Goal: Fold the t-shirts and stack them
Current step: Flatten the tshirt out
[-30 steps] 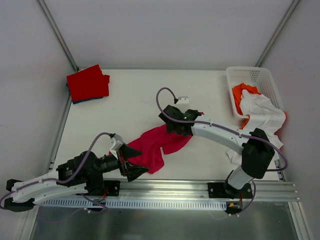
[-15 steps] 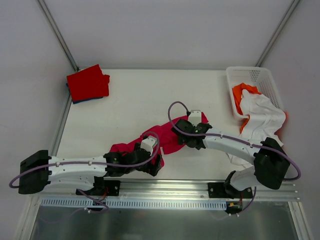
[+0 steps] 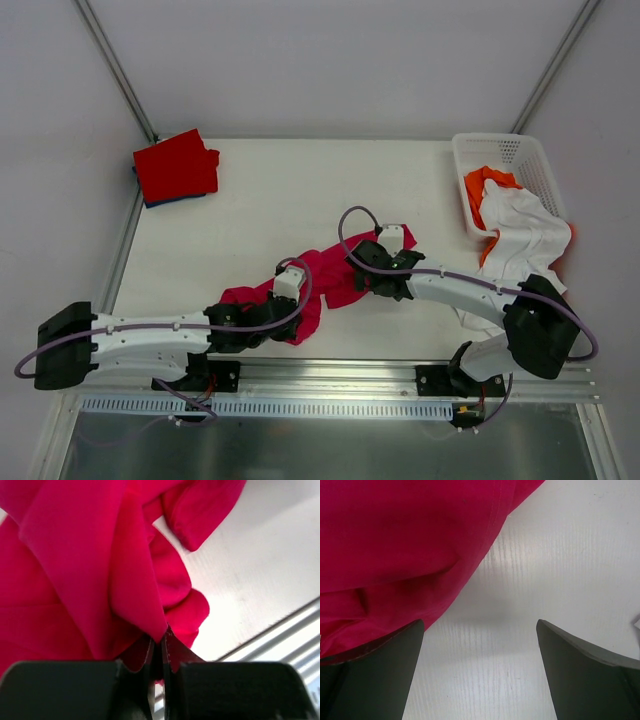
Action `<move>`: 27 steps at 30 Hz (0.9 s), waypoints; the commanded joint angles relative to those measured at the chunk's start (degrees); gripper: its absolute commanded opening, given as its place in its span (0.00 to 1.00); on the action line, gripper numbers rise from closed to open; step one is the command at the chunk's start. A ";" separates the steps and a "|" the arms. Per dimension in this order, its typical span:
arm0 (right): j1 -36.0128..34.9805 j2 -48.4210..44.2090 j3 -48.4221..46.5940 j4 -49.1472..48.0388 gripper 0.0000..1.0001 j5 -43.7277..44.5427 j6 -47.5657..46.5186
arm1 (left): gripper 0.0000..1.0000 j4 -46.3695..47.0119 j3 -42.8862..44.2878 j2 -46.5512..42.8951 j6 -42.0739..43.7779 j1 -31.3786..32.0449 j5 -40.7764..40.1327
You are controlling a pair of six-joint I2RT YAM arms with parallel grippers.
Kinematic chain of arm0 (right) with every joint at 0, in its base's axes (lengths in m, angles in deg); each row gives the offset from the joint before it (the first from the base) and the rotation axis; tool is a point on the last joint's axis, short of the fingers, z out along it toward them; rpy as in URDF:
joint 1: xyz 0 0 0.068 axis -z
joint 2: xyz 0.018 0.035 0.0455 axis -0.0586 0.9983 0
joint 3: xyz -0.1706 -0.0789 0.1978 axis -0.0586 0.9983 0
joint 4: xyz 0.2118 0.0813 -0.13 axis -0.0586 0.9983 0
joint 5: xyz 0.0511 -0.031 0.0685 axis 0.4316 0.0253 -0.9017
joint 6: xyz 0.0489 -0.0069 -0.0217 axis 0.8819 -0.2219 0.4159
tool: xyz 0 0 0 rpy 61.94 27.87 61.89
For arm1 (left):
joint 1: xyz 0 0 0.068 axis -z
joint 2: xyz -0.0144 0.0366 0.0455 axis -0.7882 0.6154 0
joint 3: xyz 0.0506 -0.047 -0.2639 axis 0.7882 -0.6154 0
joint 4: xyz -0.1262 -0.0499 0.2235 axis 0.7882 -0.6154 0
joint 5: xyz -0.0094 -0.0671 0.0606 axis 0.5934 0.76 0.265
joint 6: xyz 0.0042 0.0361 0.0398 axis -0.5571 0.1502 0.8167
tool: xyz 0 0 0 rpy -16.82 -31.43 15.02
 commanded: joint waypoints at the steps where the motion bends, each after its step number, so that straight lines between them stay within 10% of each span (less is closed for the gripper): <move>1: 0.30 -0.85 0.60 -1.87 0.99 -2.04 0.75 | 0.00 -5.42 4.77 -7.93 2.88 0.05 -0.39; 8: -4.78 -3.49 0.35 -7.77 0.99 -7.33 3.56 | 0.00 -21.52 9.97 -27.27 9.48 -0.04 -7.75; 27: -15.78 17.59 -10.12 -11.81 0.98 -12.07 7.17 | 0.00 -24.69 4.43 -38.53 8.52 -0.04 -9.97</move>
